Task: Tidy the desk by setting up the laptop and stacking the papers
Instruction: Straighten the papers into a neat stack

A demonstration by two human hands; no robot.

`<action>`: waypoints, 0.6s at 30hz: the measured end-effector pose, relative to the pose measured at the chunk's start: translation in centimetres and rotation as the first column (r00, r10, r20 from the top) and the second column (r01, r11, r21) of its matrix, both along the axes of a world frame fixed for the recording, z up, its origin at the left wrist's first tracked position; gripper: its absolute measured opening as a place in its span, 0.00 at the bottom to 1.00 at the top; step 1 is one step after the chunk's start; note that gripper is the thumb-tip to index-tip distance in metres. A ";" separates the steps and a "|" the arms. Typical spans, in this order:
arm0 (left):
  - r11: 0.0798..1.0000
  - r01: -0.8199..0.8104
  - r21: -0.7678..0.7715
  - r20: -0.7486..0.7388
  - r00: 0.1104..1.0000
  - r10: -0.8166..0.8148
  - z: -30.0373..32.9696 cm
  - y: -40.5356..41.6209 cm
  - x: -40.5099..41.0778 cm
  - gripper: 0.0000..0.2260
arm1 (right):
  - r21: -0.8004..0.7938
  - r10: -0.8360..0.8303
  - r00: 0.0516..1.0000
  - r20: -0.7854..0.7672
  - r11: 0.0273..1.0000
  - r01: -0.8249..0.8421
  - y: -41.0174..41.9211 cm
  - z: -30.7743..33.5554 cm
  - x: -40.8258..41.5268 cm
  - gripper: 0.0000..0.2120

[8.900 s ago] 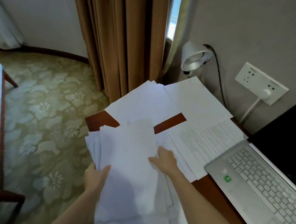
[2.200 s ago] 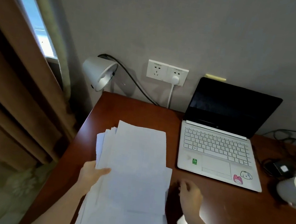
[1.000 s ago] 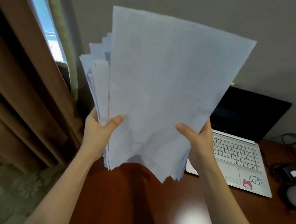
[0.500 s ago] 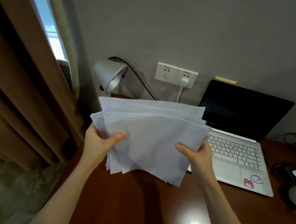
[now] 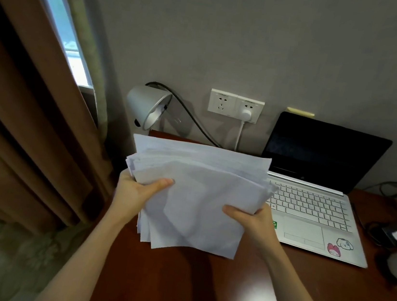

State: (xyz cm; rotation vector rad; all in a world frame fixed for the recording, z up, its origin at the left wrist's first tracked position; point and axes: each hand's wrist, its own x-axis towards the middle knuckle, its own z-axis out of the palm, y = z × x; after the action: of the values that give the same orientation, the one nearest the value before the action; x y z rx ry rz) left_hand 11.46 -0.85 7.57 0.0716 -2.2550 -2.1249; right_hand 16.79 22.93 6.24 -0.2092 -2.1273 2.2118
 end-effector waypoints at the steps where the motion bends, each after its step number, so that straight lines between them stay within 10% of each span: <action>1: 0.999 -0.029 0.029 -0.004 1.000 0.029 0.4 0.1 0.1 0.19 | -0.010 -0.038 0.999 -0.021 0.999 0.038 -0.2 0.1 0.0 0.16; 11: 0.984 0.026 0.178 -0.281 0.959 0.026 4.3 1.5 2.2 0.26 | -0.072 -0.169 0.964 -0.206 0.985 0.157 -0.6 3.9 0.8 0.15; 18: 0.999 0.047 -0.015 -0.012 0.999 -0.047 -1.1 0.5 0.6 0.27 | -0.026 -0.012 0.999 -0.035 1.000 0.011 1.0 1.3 1.0 0.22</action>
State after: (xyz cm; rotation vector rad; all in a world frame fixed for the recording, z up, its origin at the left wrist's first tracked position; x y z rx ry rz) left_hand 12.04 -0.37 6.47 0.0051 -2.2876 -2.1256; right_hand 17.80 23.88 7.53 -0.1826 -2.0751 2.2208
